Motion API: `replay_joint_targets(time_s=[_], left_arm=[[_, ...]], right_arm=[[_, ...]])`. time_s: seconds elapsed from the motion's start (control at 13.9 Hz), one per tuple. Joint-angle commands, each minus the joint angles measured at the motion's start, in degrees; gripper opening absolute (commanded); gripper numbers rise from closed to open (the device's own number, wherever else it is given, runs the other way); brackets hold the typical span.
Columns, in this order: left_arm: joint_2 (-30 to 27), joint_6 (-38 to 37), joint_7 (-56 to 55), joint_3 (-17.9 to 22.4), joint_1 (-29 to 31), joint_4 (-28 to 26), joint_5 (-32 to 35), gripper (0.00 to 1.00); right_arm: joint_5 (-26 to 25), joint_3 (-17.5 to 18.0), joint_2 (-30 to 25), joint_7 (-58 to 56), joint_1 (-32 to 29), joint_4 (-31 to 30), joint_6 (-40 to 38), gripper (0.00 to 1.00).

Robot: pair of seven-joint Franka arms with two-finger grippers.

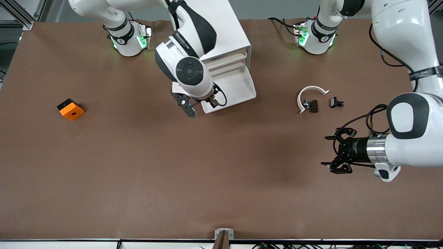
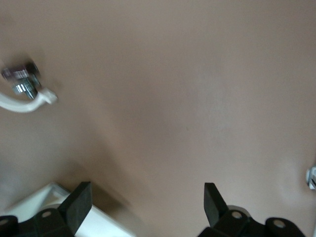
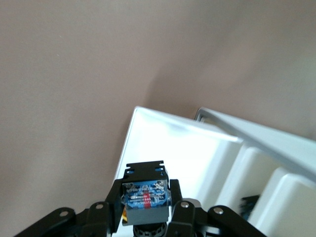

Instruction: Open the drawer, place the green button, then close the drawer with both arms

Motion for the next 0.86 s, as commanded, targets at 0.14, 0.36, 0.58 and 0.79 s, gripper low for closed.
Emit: replay_joint_targets(time_s=[0.14, 0.36, 0.58, 0.79], left_arm=[[-5.05, 0.39, 13.09, 0.09, -3.68, -1.95, 18.58, 1.0], [-8.83, 0.48, 26.18, 0.27, -2.81, -3.17, 19.67, 1.0], [-12.09, 0.39, 37.44, 0.36, -1.58, -5.1, 21.15, 1.0], [-14.63, 1.88, 49.4, 0.18, -0.35, -9.75, 23.8, 1.0]], right_arm=[[1.1, -0.8, 1.78, 8.3, 2.66, -2.7, 0.96, 0.22], [1.27, -0.8, 2.65, 9.27, 4.07, -3.59, 1.75, 0.21], [1.27, -0.71, 5.46, 10.41, 5.48, -3.59, 3.42, 0.21], [1.36, -0.71, 7.04, 10.41, 6.01, -3.59, 4.83, 0.21]])
